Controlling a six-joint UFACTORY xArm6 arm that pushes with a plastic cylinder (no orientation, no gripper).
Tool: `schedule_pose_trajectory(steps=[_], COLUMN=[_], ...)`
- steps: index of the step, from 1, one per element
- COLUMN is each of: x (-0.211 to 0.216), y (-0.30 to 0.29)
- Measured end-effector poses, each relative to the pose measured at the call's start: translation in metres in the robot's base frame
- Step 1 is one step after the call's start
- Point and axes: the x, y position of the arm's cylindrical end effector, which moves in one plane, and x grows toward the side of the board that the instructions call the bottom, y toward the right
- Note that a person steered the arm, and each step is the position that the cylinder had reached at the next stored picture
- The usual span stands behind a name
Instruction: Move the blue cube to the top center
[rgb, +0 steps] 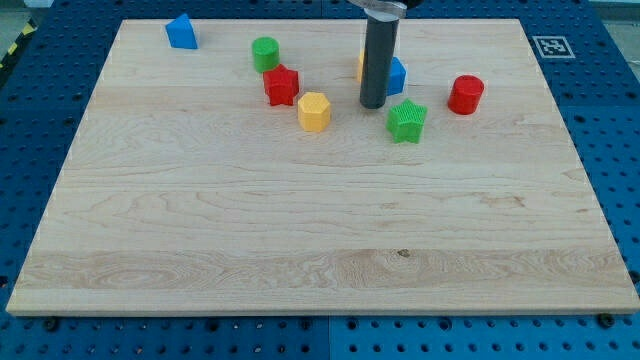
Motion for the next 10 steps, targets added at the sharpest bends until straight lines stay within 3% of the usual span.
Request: schedule_pose_trajectory(steps=[2,4,10], x=[-0.019,-0.019,-0.030], y=[-0.036,-0.036,0.038])
